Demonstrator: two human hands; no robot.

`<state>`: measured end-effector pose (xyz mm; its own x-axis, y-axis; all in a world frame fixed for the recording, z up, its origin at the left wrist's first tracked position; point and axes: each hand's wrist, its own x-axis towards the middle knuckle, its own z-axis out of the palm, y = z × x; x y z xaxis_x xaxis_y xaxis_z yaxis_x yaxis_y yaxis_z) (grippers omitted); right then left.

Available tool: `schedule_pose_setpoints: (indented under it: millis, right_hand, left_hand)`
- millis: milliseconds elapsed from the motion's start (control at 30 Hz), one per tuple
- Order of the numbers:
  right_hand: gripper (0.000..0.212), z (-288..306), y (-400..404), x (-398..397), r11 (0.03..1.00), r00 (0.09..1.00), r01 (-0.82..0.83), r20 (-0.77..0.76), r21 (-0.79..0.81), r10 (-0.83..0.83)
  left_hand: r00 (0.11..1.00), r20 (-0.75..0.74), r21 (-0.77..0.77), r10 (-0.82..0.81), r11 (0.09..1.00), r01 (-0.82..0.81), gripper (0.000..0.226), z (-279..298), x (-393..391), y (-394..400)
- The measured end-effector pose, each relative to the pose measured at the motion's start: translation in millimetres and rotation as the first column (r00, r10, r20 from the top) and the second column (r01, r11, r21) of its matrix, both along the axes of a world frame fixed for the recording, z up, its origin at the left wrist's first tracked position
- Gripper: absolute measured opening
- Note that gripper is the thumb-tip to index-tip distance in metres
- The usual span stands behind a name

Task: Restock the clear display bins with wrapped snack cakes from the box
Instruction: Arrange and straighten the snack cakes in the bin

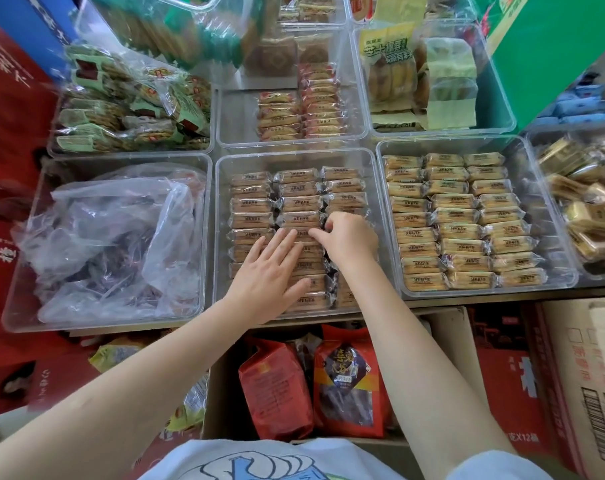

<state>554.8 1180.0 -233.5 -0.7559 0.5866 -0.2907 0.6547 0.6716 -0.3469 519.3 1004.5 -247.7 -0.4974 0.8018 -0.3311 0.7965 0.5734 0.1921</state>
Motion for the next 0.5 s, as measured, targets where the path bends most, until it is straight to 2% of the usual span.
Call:
schedule_pose_setpoints:
  millis: [67, 167, 267, 400, 500]
  right_hand:
    - [0.041, -4.3, 0.3, -4.6, 0.996, 0.996, -0.046, 0.086, 0.082, 0.039]
    - [0.040, -10.5, 4.0, -11.8, 0.999, 0.993, -0.020, 0.117, -0.041, 0.024]
    - [0.030, -13.8, 12.4, -14.3, 0.975, 0.998, 0.050, 0.057, -0.217, -0.039]
    - [0.028, -15.8, 15.1, -13.5, 0.944, 0.995, 0.055, -0.064, -0.324, -0.080]
    - [0.024, -15.9, 19.1, -14.2, 0.933, 0.996, 0.038, -0.064, -0.359, -0.065]
  left_hand:
    - [1.000, 0.003, -0.022, 0.003, 1.000, -0.003, 0.092, -1.0, -4.9, 2.6]
    - [1.000, 0.001, -0.040, -0.009, 0.999, 0.009, 0.095, -2.1, -8.4, 3.6]
    - [1.000, -0.016, -0.035, -0.016, 0.999, 0.016, 0.094, -3.7, -7.4, 3.5]
    - [0.999, -0.048, 0.017, 0.012, 1.000, -0.011, 0.089, -3.4, -5.6, 0.3]
    - [0.997, -0.072, 0.006, -0.006, 1.000, 0.006, 0.088, -1.5, -4.6, -1.0]
